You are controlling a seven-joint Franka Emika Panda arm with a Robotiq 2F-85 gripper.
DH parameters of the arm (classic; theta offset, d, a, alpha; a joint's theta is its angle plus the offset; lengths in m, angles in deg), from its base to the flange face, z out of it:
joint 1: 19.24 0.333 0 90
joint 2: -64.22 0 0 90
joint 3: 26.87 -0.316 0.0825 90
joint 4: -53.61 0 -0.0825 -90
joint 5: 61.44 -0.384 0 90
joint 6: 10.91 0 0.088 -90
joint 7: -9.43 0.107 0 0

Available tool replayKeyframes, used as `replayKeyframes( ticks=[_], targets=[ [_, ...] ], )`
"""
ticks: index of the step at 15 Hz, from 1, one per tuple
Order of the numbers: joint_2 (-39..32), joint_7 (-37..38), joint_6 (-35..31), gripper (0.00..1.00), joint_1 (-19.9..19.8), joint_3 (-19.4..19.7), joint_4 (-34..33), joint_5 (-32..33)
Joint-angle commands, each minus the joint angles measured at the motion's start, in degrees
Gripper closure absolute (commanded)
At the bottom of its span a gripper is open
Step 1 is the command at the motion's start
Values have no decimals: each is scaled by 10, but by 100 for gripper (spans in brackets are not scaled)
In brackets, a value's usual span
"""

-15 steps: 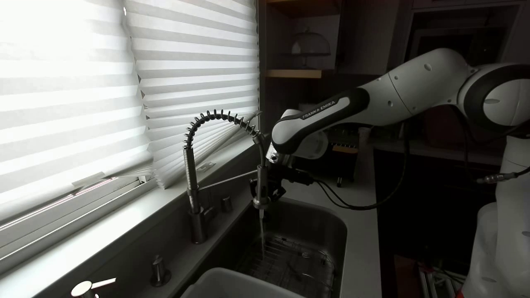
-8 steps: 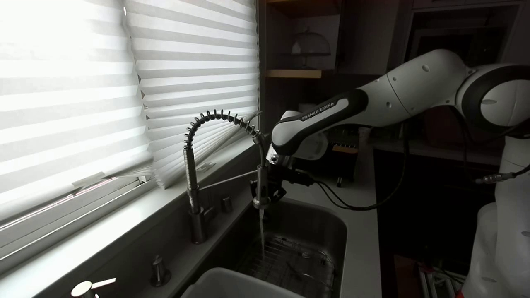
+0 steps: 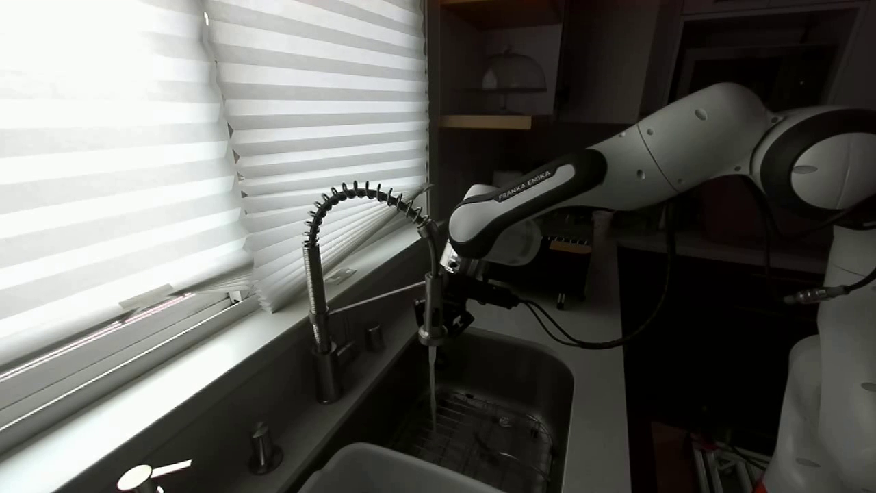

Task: Place the black ladle under the running faucet then put it back on the counter.

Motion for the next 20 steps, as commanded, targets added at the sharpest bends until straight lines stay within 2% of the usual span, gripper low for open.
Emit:
replayKeyframes(
  ticks=[1, 10, 20],
  targets=[
    [-3, 12, 12, 94, 3, 2, -7, 3],
    [-2, 33, 18, 94, 2, 7, -6, 21],
    [12, 123, 53, 94, -1, 38, -9, 163]
  ],
)
